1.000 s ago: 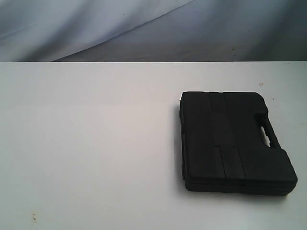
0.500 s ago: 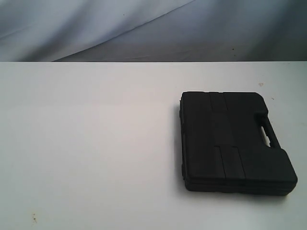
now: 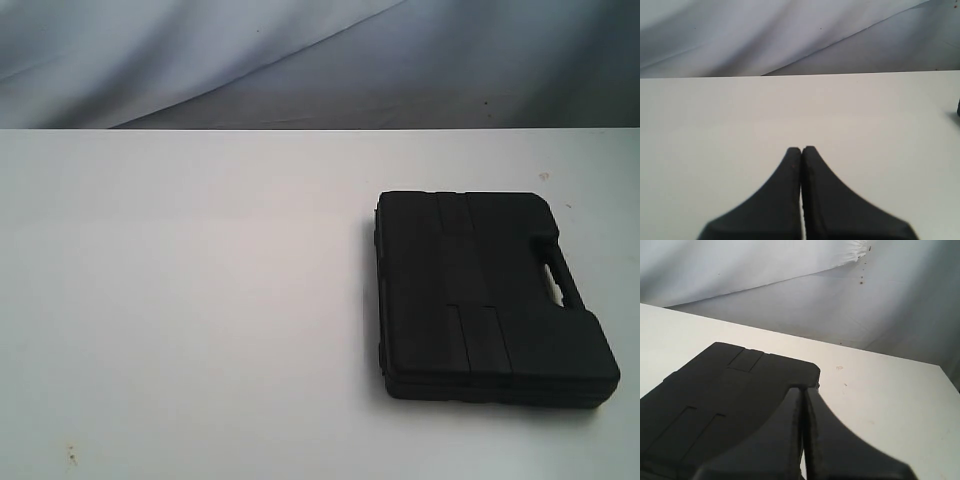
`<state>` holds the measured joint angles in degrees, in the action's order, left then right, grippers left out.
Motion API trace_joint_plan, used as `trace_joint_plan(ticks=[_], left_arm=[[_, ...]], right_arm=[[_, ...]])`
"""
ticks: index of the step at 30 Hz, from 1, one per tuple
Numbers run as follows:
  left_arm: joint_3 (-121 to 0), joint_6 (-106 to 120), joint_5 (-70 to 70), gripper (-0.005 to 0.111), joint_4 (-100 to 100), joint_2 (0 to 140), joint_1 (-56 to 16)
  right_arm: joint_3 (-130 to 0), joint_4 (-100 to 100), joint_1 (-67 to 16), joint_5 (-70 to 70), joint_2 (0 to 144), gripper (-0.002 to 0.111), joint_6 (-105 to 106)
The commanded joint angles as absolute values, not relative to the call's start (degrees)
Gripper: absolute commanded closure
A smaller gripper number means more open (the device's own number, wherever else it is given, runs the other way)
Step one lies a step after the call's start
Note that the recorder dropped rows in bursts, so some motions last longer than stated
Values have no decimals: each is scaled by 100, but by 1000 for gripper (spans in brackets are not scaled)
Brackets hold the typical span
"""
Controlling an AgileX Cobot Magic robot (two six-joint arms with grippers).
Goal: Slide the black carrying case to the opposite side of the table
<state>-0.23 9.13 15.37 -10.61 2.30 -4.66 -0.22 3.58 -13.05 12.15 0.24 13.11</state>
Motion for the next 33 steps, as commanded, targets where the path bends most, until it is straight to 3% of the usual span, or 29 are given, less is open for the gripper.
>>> trace_joint_plan(ticks=[1,4,9,33], left_arm=[[0,908,1527,107,-1107,217,-458],[0,908,1527,107,-1107,217,-458],[0,908,1527,107,-1107,217,-458],[0,908,1527,107,-1107,217,-458]], right_arm=[[0,566,-1264,1376,0,108,1063],[0,559,-1264,1376,0,108,187],[0,488,-1264,1924,0,108,204],[0,-37,-1264,1897,0,108,448]])
